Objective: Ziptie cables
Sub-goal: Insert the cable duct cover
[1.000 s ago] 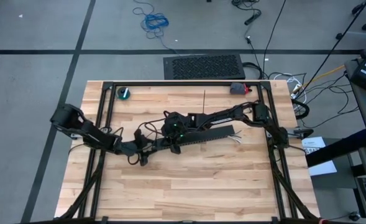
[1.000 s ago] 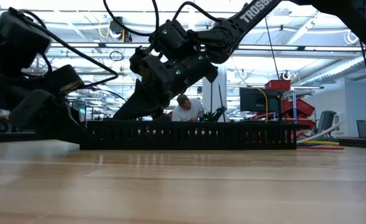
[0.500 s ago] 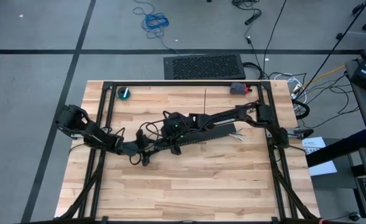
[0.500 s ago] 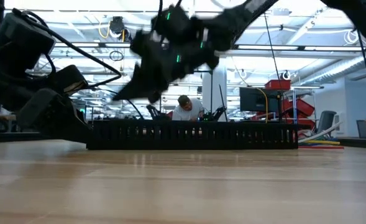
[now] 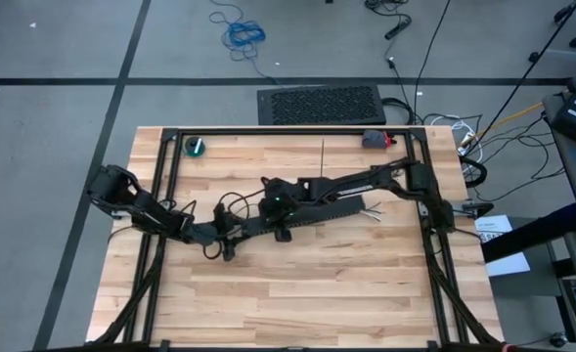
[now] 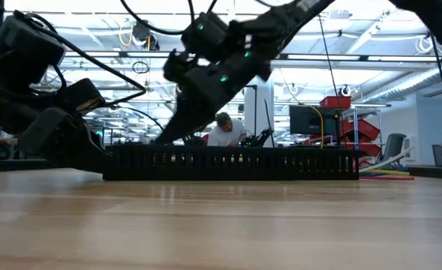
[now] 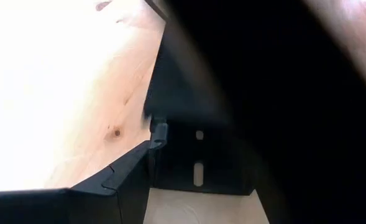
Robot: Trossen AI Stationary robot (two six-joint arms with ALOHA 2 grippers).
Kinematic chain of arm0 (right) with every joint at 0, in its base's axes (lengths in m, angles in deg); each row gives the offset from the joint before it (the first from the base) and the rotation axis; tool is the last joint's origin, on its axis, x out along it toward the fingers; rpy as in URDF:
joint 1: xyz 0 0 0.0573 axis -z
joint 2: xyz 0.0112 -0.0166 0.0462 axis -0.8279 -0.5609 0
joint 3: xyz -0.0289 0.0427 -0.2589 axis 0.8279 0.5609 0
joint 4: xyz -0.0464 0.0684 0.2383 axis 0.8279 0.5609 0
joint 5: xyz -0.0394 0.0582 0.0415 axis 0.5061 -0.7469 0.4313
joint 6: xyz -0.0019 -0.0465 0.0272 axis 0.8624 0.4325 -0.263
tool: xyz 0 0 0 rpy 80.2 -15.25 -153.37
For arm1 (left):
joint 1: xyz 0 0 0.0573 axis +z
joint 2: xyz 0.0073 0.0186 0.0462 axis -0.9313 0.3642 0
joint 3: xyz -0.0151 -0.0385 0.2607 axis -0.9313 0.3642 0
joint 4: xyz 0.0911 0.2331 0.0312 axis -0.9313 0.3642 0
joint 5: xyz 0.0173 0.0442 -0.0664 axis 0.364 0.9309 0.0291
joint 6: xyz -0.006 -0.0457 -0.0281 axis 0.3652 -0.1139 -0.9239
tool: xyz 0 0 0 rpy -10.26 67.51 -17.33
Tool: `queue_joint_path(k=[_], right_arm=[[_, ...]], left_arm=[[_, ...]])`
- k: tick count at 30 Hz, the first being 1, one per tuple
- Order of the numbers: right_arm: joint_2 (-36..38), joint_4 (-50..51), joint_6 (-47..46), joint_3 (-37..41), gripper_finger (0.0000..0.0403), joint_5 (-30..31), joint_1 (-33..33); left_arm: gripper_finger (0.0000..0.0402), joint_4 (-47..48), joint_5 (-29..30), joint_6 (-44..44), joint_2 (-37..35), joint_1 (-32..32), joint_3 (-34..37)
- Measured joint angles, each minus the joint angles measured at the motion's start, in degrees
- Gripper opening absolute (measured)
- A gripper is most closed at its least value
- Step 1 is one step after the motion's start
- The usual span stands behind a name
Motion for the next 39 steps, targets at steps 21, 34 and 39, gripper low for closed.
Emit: queue_joint_path(k=[21, 34, 39], right_arm=[[-0.26, 4.13, -1.2, -1.07, 0.0, 0.82, 0.46], [0.04, 2.61, -0.12, -2.28, 0.0002, 1.47, -0.19], [3.49, 3.48, 2.25, -2.29, 0.0036, 2.19, -1.17]], left_arm=[[0.0242, 0.69, -0.42, -1.19, 0.0, 0.04, -0.13], [0.025, 0.47, -0.39, -0.94, 0.0, 0.0, 0.04], [0.0284, -0.55, -0.63, 0.04, -0.48, 0.0, 0.11]])
